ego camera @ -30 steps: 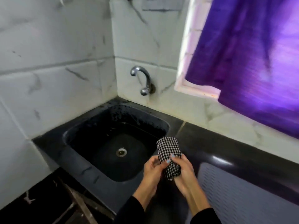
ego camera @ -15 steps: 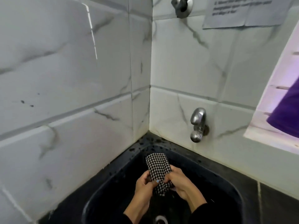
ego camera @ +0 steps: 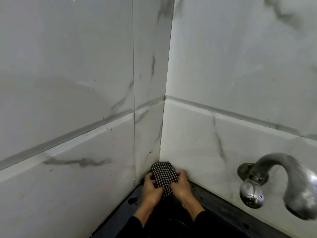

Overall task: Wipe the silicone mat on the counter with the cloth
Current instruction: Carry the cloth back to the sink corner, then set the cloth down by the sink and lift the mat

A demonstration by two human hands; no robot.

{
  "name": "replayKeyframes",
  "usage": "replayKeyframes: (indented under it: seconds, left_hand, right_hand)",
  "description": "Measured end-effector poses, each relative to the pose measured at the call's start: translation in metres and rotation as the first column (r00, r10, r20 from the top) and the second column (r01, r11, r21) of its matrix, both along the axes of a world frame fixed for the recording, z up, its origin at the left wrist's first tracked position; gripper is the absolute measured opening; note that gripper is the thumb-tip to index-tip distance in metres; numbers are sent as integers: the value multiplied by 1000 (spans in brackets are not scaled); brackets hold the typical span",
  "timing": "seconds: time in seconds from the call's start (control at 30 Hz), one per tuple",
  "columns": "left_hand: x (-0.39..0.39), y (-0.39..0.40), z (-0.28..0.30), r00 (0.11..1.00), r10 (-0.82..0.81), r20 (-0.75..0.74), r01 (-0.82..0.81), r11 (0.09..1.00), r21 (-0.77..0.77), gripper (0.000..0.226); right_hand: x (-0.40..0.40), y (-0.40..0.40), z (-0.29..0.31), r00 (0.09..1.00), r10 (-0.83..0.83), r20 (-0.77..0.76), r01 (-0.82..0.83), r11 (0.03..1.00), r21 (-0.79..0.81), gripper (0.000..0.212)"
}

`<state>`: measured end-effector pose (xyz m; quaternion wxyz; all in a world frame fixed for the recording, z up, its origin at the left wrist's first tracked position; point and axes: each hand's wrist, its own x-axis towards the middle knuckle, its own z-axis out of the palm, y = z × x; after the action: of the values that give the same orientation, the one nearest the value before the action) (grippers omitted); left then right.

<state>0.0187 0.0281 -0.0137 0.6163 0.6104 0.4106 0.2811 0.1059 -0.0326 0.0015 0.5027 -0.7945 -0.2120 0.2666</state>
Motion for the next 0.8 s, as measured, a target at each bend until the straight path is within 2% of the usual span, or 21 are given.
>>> replayKeyframes:
  seconds: [0.1, 0.2, 0.27, 0.37, 0.5, 0.67, 0.8]
  left_hand:
    - [2, 1, -6, 980, -55, -191, 91, 978, 187, 73]
    - [-2, -8, 0, 971, -45, -237, 110, 956, 271, 71]
    - [-8, -17, 5, 972, -35, -231, 110, 940, 324, 69]
    - [-24, -35, 17, 983, -1, -186, 71, 925, 374, 59]
    - [-57, -81, 43, 993, 71, -90, -33, 929, 369, 43]
    - [-95, -169, 88, 997, 3, -73, 28, 909, 416, 39]
    - [-116, -251, 118, 996, -62, -61, 83, 885, 458, 38]
  right_hand:
    - [4, 4, -7, 991, 62, 121, -52, 995, -82, 39]
    - [3, 0, -10, 930, 188, 314, -98, 955, -281, 55]
    - [-3, -10, -3, 915, 207, 347, -82, 936, -342, 60]
    - [-16, -39, 13, 905, 206, 372, -91, 949, -302, 60]
    - [-36, -100, 38, 888, 222, 403, -144, 966, -215, 49]
    - [-66, -204, 75, 891, 122, 436, -98, 992, -76, 38]
    - [-88, -304, 106, 860, -12, 509, 8, 1000, 9, 35]
